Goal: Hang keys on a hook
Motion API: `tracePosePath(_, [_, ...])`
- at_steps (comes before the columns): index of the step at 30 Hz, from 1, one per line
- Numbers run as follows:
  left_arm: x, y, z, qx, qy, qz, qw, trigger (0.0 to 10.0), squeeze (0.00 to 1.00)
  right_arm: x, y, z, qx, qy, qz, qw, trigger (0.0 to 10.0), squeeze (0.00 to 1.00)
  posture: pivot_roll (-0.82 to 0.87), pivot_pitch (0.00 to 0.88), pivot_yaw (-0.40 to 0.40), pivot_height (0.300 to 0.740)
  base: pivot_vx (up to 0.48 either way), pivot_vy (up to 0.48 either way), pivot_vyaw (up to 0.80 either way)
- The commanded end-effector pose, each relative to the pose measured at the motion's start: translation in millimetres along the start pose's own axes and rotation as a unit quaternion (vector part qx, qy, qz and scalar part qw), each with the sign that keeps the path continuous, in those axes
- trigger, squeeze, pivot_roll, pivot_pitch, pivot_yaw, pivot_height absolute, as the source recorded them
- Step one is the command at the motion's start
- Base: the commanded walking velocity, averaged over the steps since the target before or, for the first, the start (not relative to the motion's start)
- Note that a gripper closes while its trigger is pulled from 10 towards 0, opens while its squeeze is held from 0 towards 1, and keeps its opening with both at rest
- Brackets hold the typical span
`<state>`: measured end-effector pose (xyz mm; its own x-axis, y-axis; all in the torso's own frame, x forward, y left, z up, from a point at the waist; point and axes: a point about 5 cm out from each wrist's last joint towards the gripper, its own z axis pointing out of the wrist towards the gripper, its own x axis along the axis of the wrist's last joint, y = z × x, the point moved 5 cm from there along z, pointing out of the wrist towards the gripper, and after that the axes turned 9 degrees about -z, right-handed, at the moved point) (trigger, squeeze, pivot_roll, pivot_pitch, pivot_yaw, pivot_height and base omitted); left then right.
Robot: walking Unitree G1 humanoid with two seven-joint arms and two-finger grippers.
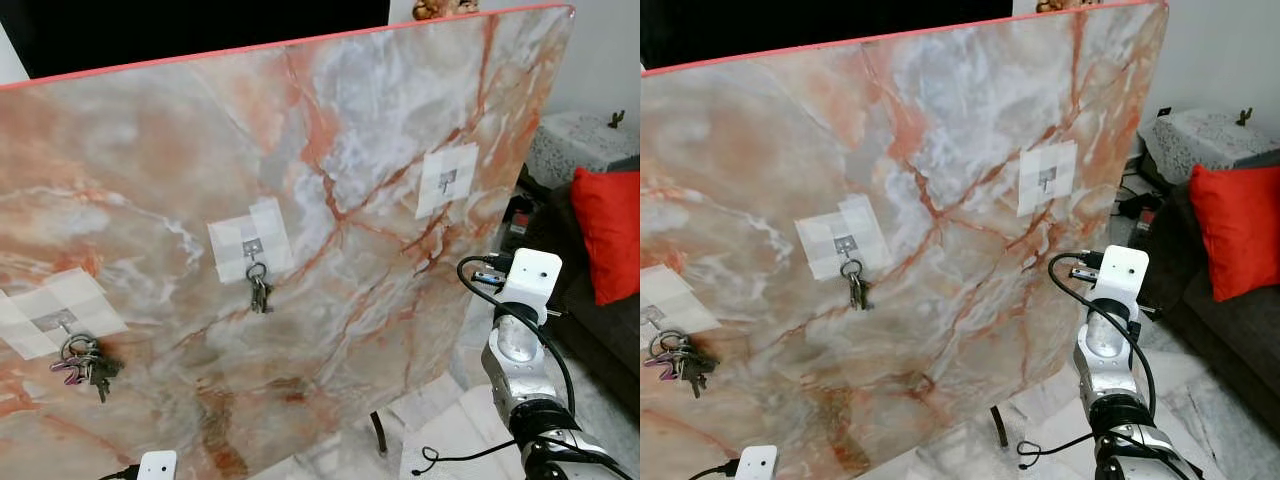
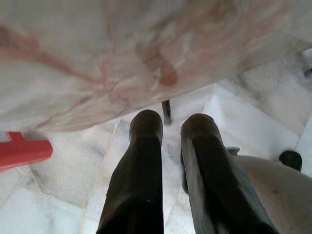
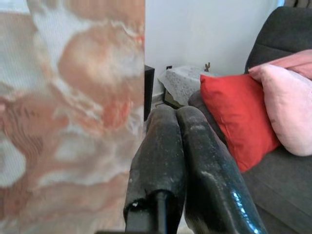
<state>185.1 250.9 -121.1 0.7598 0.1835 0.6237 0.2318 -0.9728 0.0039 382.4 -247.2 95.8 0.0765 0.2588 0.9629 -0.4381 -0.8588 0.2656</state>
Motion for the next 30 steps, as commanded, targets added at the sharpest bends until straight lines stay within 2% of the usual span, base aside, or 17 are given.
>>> tracePosePath(1, [-2.0,0.6,-0.1,-0.002,-0.005,0.003,1.0,10.0,0.0,-0.4,2.1,1.2,-0.004,-0.004,0.001,1.0,10.0,0.0,0.11,0.0,-0.001,0.74,0.277,0.0,0.0])
tracePosePath(8, [-1.7,1.1,-0.1,-0.003,-0.003,-0.001,1.0,10.0,0.0,-0.1,2.1,1.4,-0.005,-0.004,0.001,1.0,10.0,0.0,0.11,0.0,-0.002,0.74,0.276,0.0,0.0])
tracePosePath(20, [-1.1,1.6,-0.1,-0.005,-0.002,-0.003,1.0,10.0,0.0,1.3,1.3,0.9,-0.005,0.001,-0.002,1.0,10.0,0.0,0.11,0.0,-0.002,0.74,0.0,0.0,0.0])
tracePosePath(26, [-1.5,1.5,-0.2,-0.006,-0.002,-0.003,1.0,10.0,0.0,1.9,10.0,-1.2,-0.029,0.007,-0.005,1.0,10.0,0.0,0.11,0.0,-0.005,0.74,0.0,0.0,0.0])
tracePosePath(29, [-1.8,1.0,-0.4,-0.005,-0.002,-0.002,1.0,10.0,0.0,5.1,12.2,-6.0,-0.037,0.019,-0.016,0.999,10.0,0.0,0.11,0.0,-0.005,0.74,0.0,0.0,0.0])
tracePosePath(30, [-1.9,1.0,-0.4,-0.005,-0.003,-0.002,1.0,10.0,0.0,9.8,13.0,-9.1,-0.038,0.035,-0.036,0.998,10.0,0.0,0.11,0.0,-0.005,0.74,0.0,0.0,0.0])
